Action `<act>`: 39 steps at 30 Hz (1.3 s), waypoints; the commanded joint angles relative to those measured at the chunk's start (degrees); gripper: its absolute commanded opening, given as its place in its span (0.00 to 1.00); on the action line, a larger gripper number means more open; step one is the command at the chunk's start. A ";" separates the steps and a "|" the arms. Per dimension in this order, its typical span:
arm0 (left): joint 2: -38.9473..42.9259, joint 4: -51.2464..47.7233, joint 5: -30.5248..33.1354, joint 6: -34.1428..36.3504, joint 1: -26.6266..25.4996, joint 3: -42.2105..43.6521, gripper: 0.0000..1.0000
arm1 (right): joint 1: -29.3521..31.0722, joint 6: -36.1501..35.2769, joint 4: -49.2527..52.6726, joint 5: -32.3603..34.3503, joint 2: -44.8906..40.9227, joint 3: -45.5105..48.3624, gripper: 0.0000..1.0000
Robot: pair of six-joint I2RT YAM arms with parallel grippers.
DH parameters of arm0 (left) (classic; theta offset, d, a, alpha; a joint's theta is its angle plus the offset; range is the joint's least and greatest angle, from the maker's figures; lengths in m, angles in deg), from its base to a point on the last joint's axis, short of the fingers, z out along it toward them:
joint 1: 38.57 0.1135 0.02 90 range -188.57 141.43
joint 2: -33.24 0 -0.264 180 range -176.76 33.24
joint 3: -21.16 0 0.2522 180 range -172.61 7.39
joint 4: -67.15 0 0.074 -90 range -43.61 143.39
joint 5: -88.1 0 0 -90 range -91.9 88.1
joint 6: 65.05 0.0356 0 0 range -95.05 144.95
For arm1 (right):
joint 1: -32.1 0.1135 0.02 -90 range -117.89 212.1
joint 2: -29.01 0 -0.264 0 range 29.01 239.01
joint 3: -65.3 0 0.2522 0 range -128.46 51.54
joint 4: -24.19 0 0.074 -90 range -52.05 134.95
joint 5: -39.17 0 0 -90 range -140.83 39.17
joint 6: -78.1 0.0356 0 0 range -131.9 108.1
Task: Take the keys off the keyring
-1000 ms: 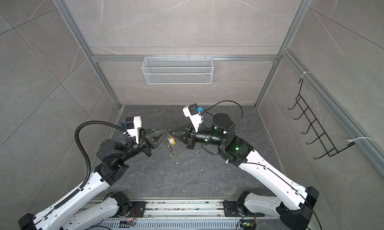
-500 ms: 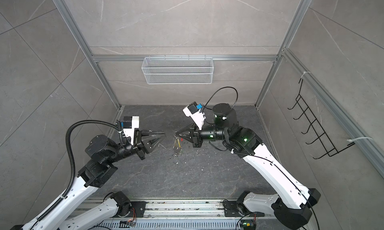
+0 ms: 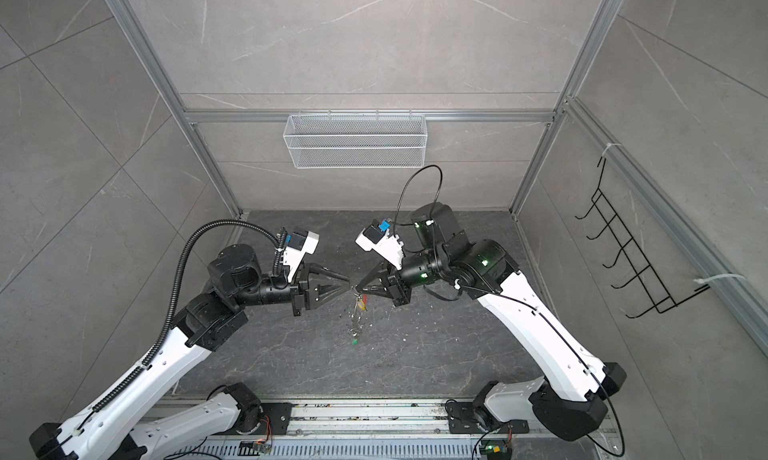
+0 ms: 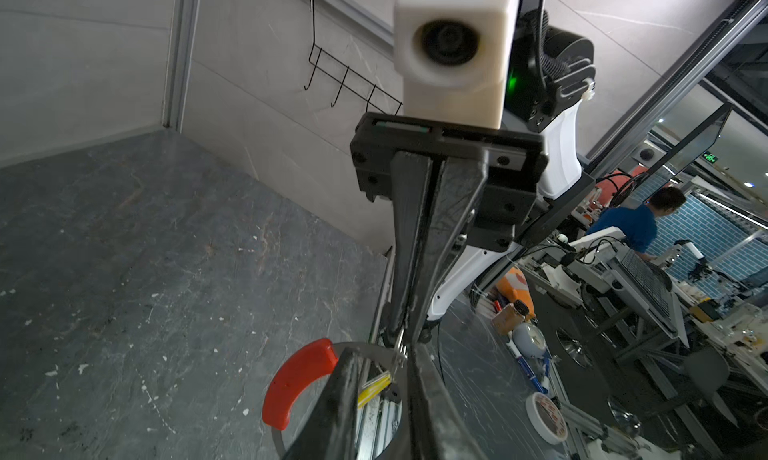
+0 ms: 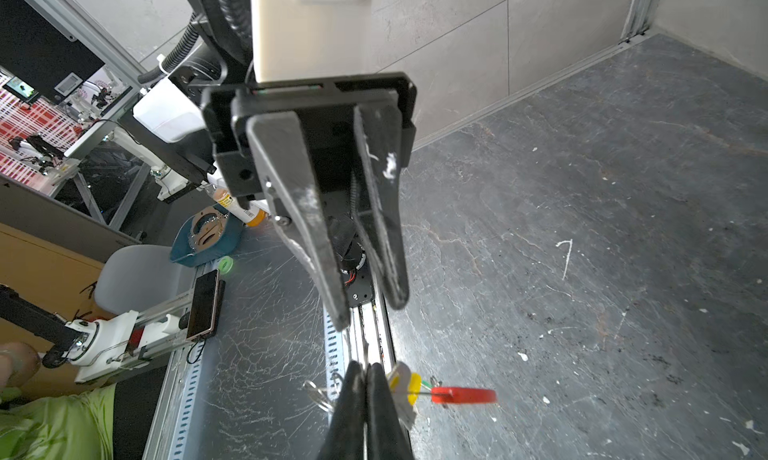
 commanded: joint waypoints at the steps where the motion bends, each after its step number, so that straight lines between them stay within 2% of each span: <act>1: 0.56 -0.02 -4.23 -0.31 0.33 -2.09 0.25 | -0.28 -2.38 2.18 -2.20 0.36 -1.70 0.00; 10: -1.49 3.06 -8.42 -2.21 0.32 -1.50 0.25 | -0.25 -2.22 2.17 -2.58 1.32 -2.37 0.00; 15: -2.59 2.96 -8.89 -2.49 0.25 -1.64 0.17 | -0.26 -2.01 1.88 -2.51 1.52 -2.28 0.00; 19: -2.74 2.55 -8.59 -2.16 0.25 -1.73 0.15 | -0.26 -1.81 1.56 -2.69 1.69 -2.36 0.00; 24: -2.53 3.57 -8.16 -2.47 0.29 -1.41 0.00 | -0.26 -1.15 0.74 -3.09 2.04 -2.24 0.00; 28: -2.13 6.02 -6.77 -3.17 0.18 -0.25 0.00 | -0.26 0.87 -1.38 -3.41 2.11 -1.81 0.00; 31: -0.43 9.99 -3.42 -3.82 0.08 2.22 0.00 | -0.26 3.03 -4.51 -3.41 1.65 -1.02 0.00; 34: 2.79 15.13 1.66 -4.08 -0.04 5.56 0.00 | -0.30 6.57 -10.03 -1.80 0.05 0.82 0.14; 37: 6.01 21.16 7.46 -4.10 -0.07 9.20 0.00 | -0.26 10.63 -16.76 0.61 -2.32 3.51 0.34; 39: 8.08 25.60 11.39 -3.93 -0.11 11.63 0.00 | -0.26 13.19 -21.19 2.28 -4.00 5.53 0.42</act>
